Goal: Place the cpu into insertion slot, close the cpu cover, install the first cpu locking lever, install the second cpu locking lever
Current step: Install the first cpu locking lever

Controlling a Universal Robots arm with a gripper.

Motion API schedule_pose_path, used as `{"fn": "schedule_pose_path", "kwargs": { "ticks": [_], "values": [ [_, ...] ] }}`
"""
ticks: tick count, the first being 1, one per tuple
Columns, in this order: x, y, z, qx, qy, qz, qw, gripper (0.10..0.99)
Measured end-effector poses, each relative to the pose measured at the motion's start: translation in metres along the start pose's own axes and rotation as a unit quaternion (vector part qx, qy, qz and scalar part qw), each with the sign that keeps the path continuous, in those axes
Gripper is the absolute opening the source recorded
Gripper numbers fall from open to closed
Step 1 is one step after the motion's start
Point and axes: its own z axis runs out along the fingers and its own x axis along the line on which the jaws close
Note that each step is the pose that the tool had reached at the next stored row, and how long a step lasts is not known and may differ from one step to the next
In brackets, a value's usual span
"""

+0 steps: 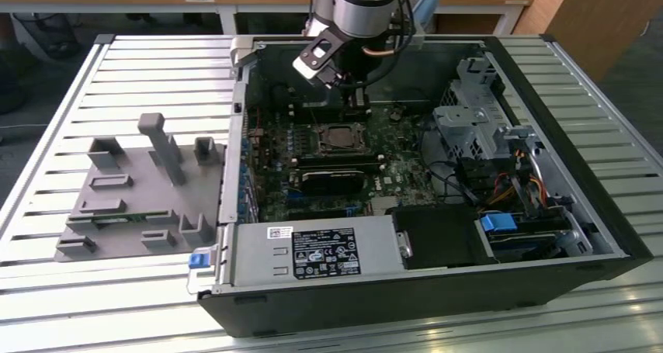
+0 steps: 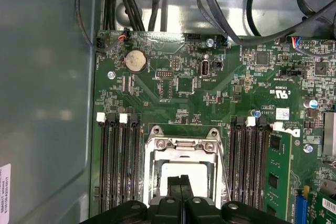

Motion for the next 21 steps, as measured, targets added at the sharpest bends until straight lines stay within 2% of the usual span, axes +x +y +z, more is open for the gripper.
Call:
{"fn": "schedule_pose_path", "kwargs": {
  "ticks": [3,10,21],
  "values": [
    [0.0000,-0.0006,0.0000,0.0000,0.0000,0.000,1.0000,0.106],
    [0.0003,-0.0008,-0.0167,0.0000,0.0000,0.000,1.0000,0.106],
    [0.0007,-0.0008,-0.0348,0.0000,0.0000,0.000,1.0000,0.106]
  ]
}}
